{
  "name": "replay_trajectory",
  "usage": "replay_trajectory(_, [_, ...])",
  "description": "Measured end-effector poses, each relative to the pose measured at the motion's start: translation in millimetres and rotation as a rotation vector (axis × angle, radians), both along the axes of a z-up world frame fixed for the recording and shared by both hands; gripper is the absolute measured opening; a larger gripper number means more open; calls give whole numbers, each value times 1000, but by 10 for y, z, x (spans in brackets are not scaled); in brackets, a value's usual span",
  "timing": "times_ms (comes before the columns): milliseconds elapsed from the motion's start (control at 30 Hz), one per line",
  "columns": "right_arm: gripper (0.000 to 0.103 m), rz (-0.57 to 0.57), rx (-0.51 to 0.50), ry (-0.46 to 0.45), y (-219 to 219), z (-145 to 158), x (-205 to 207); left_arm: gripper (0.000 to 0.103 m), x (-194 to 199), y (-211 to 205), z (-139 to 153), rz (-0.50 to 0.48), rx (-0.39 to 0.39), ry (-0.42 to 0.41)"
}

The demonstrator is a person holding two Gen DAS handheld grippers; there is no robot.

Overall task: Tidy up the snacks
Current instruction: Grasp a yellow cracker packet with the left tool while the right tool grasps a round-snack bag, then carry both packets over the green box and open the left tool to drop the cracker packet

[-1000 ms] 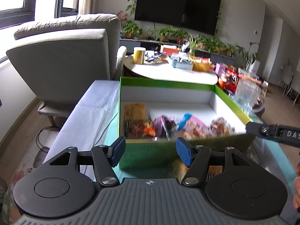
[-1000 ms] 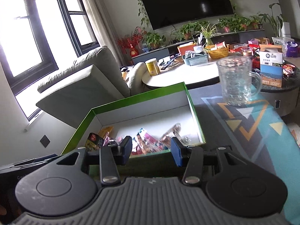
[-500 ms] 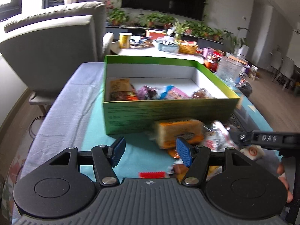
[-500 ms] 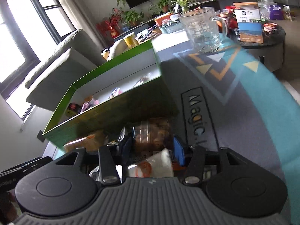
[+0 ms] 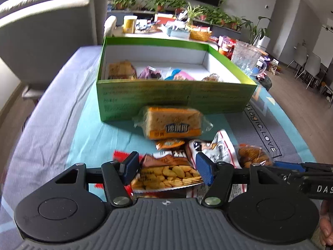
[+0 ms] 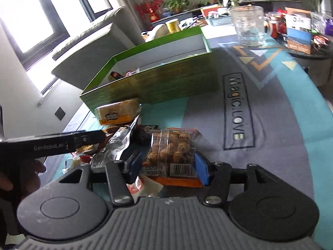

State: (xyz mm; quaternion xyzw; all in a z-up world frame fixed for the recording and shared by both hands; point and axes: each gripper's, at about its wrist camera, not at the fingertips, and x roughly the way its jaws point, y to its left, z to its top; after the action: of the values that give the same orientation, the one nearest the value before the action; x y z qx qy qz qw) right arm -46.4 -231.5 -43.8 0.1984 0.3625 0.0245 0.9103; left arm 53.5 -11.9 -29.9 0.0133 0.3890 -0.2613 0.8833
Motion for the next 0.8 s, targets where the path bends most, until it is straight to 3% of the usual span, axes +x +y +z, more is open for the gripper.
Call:
replay_trajectory(333, [46, -23, -27, 18, 92, -56, 25, 63, -67, -55, -110, 1, 39, -59])
replay_trajectory(500, [46, -35, -38, 13, 128, -65, 43, 58, -105, -31, -104, -20, 32, -90])
replay_trajectory(567, [46, -45, -38, 16, 134, -57, 62, 50, -132, -38, -89, -33, 32, -108])
replay_trajectory(800, [46, -93, -19, 13, 130, 8, 134, 49, -202, -50, -17, -58, 18, -137])
